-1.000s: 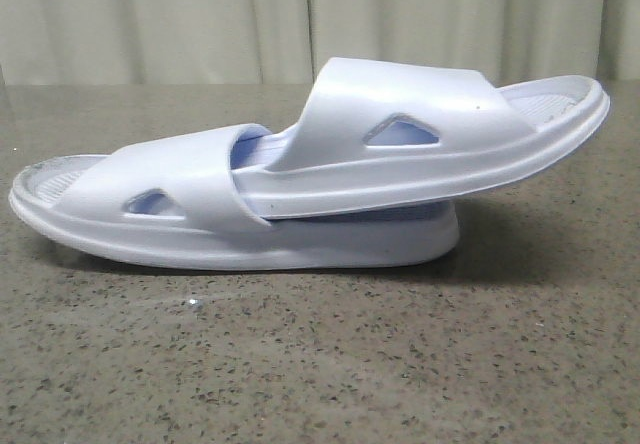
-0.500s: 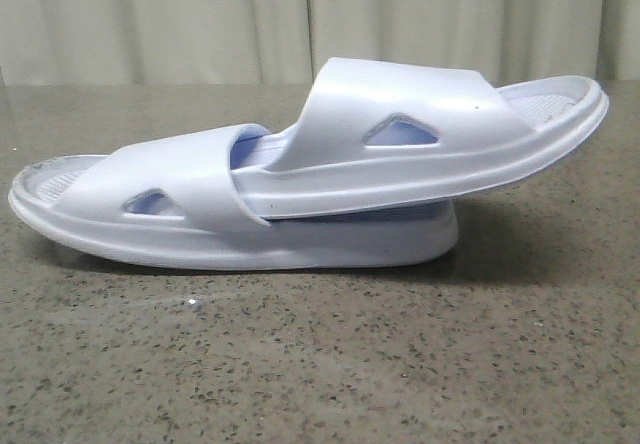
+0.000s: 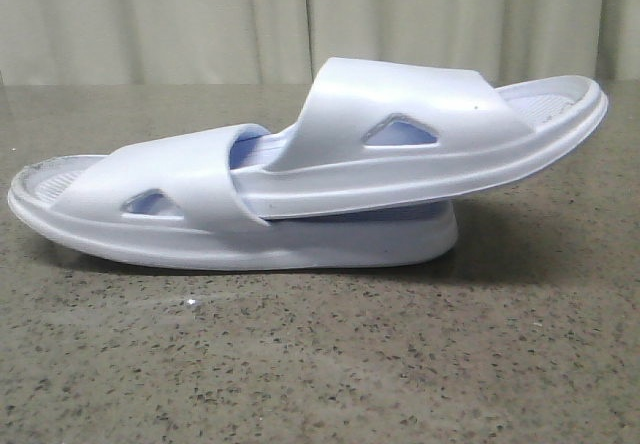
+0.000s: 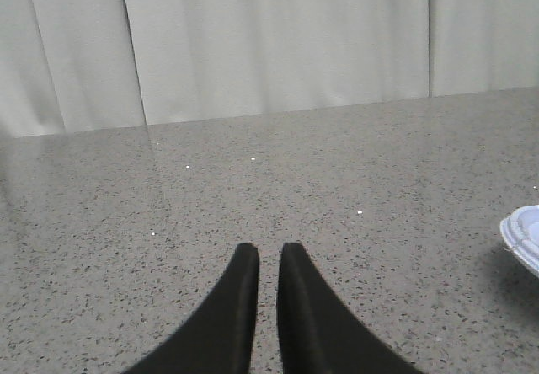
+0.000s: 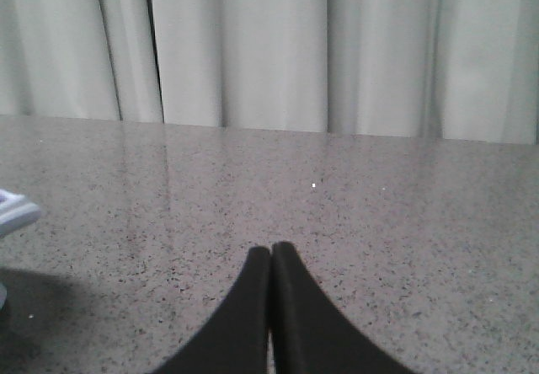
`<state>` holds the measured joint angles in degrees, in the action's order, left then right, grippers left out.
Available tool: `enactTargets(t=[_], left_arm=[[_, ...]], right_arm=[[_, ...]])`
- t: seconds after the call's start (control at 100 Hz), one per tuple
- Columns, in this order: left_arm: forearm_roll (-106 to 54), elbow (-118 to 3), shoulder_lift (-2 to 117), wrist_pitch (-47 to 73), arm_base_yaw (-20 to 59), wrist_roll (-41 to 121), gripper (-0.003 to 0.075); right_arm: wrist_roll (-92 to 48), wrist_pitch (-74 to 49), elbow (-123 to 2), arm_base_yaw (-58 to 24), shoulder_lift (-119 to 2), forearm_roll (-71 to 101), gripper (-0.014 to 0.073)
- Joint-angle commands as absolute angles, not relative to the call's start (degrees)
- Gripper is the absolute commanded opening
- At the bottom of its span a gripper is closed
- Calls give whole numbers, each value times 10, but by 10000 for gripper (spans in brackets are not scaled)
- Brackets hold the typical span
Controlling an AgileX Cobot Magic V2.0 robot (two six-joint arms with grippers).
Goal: Insert blue slippers together front up
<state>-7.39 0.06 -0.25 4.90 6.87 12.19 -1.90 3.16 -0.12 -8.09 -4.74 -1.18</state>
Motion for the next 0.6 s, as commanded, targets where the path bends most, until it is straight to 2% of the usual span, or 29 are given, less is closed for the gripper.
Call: enactTargets(t=[0.0, 0.59], left_arm=[[-77, 6, -19, 0, 68, 115, 16], [-77, 6, -19, 0, 68, 115, 16]], right_arm=[[-11, 97, 5, -80, -38, -19, -107], [6, 81, 18, -80, -3, -22, -107]])
